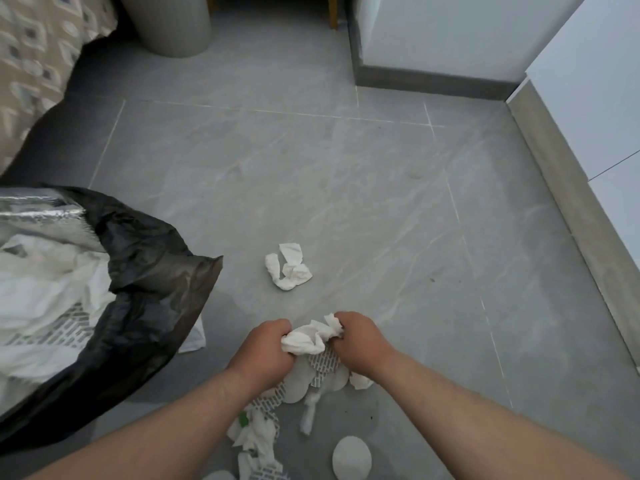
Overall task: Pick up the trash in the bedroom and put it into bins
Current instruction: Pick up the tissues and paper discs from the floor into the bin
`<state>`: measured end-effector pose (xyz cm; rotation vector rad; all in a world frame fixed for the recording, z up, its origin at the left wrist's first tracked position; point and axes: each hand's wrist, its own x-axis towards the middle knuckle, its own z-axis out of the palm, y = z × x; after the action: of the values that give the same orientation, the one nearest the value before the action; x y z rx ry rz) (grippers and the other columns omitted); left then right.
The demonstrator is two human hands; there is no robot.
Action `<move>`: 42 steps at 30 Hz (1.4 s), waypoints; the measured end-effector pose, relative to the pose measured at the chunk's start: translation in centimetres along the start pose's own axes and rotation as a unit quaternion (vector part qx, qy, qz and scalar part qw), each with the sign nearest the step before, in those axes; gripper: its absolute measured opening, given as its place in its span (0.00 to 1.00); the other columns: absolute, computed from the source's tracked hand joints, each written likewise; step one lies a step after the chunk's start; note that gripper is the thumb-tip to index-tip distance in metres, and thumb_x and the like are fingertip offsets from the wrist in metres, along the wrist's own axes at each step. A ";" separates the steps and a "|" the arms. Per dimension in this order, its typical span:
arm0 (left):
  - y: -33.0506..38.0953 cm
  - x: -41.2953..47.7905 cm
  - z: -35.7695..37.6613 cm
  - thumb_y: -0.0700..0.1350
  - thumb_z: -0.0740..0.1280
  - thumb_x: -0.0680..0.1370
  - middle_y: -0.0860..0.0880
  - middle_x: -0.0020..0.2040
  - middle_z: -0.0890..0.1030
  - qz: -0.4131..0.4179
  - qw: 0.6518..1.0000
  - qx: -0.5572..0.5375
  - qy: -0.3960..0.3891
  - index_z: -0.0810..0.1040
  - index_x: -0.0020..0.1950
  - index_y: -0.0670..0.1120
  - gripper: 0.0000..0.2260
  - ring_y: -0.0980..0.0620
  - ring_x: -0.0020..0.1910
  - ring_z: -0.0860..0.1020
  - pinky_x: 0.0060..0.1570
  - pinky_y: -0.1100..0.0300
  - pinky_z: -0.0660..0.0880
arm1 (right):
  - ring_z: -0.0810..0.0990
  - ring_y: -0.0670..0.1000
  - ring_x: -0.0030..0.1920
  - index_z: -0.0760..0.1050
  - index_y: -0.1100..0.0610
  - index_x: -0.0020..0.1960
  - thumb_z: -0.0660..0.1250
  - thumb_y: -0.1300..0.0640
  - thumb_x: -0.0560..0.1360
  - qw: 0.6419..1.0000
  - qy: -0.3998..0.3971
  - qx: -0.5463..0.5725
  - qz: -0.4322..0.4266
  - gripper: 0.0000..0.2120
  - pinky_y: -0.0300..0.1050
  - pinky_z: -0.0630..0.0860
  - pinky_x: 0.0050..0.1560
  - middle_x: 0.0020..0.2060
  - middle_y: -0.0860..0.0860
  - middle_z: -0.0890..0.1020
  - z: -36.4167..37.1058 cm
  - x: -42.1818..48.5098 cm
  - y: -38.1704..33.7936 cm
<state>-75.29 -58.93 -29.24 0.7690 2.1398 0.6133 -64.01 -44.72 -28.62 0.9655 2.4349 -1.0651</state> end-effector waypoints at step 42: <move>-9.0 -15.4 -27.8 0.42 0.62 0.70 0.50 0.43 0.73 -0.078 0.973 0.058 0.208 0.70 0.40 0.50 0.03 0.48 0.45 0.75 0.40 0.59 0.71 | 0.74 0.50 0.31 0.70 0.57 0.38 0.65 0.64 0.71 0.973 0.050 0.222 -0.034 0.06 0.43 0.73 0.35 0.31 0.52 0.74 -5.6 -6.8 -30.3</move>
<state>-91.99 -80.71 -10.84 0.5586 2.6114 0.6110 -80.07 -58.71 -5.31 1.0941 2.3683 -1.6712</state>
